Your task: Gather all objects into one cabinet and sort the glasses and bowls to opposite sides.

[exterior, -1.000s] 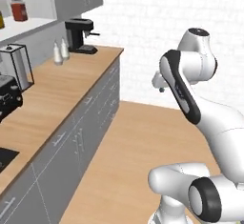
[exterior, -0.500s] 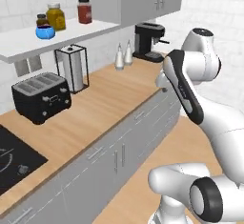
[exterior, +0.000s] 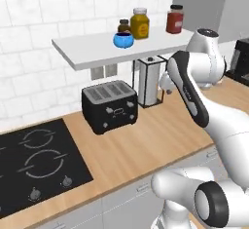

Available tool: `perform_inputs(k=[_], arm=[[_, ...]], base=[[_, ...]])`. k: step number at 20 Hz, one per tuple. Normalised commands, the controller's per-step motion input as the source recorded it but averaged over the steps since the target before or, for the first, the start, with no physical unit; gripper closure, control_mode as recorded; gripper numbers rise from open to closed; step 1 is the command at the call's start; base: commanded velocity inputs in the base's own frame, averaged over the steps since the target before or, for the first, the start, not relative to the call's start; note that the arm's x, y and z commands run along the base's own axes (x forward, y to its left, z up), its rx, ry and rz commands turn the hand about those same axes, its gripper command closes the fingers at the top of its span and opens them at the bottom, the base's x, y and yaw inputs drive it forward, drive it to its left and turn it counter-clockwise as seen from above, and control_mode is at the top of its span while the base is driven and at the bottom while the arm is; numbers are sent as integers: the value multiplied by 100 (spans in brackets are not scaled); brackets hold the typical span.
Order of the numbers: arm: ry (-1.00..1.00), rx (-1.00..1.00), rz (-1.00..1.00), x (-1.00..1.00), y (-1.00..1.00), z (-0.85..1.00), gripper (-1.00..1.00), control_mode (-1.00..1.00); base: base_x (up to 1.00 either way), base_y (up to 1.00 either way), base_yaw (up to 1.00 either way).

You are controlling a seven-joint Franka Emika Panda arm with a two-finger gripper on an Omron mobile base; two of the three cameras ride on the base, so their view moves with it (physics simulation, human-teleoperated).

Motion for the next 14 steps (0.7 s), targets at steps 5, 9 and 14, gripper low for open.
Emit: perform_inputs(k=[5,9,14], arm=[[0,0,0,0,0,0,-100,100],[0,0,0,0,0,0,-100,100],[0,0,0,0,0,0,-100,100]], base=[[39,-30,61],[0,-58,35],[11,-42,15]])
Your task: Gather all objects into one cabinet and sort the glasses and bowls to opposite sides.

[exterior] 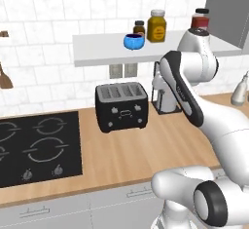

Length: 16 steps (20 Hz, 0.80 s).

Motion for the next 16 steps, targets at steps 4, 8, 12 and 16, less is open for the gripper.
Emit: perform_inputs(k=[4,8,12,16], arm=[[0,0,0,0,0,0,-100,100],[0,0,0,0,0,0,-100,100],[-15,1,1,-16,1,10,-100,-100],[-35,1,0,-14,9,49,-100,-100]], base=[[3,-26,6],[0,0,1],[-1,0,0],[0,0,0]])
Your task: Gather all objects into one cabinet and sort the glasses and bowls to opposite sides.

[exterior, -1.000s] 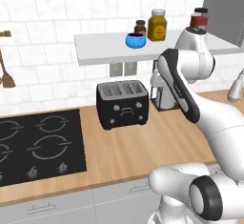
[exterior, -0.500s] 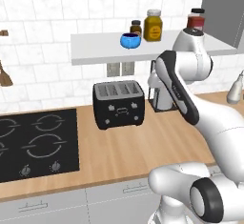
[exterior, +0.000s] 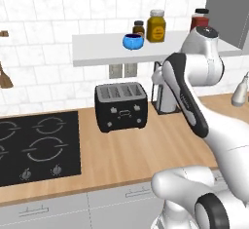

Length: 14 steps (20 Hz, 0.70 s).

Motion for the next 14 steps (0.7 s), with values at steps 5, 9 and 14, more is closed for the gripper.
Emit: perform_inputs(k=[5,9,14], arm=[[-33,0,0,7,50,53,-100,-100],[-12,0,0,49,62,50,-100,-100],[-4,0,0,64,65,54,-100,-100]], base=[[0,0,0],[0,0,0],[0,0,0]])
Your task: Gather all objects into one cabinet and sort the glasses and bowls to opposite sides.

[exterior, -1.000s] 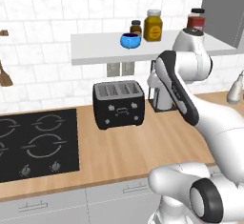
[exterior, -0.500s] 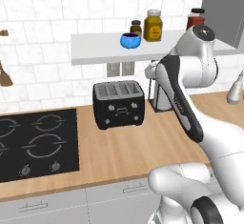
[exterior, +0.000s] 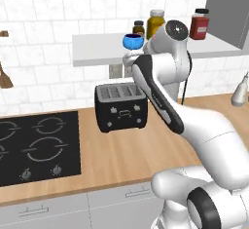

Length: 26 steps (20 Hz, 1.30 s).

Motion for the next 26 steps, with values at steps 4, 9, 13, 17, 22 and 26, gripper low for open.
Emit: perform_inputs(k=[4,9,13,17,22,26], arm=[[-4,1,0,53,24,50,-100,-100],[0,0,-4,29,0,37,-100,-100],[0,0,-15,62,3,0,-100,-100],[0,2,-18,49,5,0,-100,-100],[0,8,-16,28,0,0,-100,-100],[2,12,-11,14,0,-5,-100,-100]], base=[[0,0,0],[0,0,0],[0,0,0],[0,0,0],[0,0,0],[0,0,0]])
